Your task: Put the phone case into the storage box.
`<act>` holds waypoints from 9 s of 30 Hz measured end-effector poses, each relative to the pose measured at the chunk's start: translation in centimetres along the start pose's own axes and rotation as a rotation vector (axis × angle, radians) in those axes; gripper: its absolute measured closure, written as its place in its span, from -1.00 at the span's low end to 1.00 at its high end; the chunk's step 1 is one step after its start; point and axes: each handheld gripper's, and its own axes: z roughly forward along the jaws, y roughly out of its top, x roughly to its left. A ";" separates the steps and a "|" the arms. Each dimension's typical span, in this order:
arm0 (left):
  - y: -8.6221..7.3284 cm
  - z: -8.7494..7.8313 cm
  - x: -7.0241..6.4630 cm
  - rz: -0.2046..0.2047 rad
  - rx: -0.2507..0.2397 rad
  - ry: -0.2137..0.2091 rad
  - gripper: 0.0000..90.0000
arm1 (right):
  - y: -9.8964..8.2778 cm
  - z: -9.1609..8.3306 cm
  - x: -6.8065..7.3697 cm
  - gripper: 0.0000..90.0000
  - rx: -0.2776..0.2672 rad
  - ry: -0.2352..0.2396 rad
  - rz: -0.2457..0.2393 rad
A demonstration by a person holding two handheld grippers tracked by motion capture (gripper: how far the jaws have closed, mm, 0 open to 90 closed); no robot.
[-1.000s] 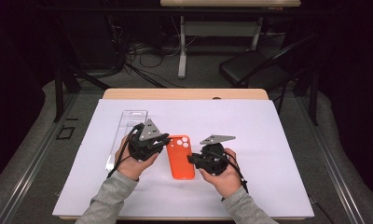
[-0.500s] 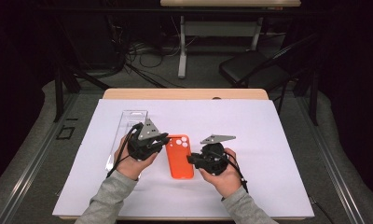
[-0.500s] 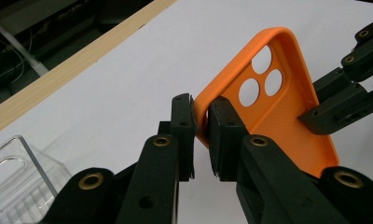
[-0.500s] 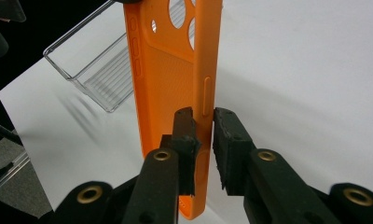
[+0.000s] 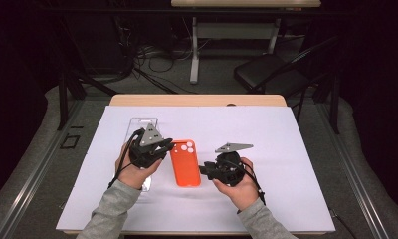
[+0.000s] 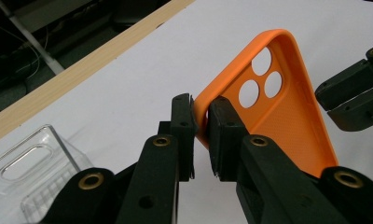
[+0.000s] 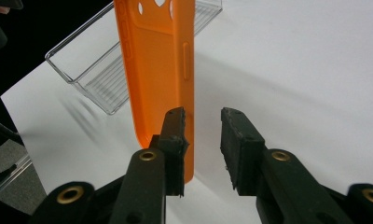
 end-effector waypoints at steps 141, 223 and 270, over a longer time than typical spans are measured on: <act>0.4 -1.8 15.0 0.118 -0.133 0.290 0.80 | -0.4 0.8 -2.6 -0.87 -0.099 -0.070 -0.079; -4.2 4.2 18.5 0.169 -0.134 0.361 0.81 | -0.9 1.4 -2.9 -0.86 -0.071 -0.084 -0.080; -5.0 5.0 18.6 0.170 -0.138 0.355 0.72 | -0.9 1.6 -2.9 -0.86 -0.070 -0.085 -0.087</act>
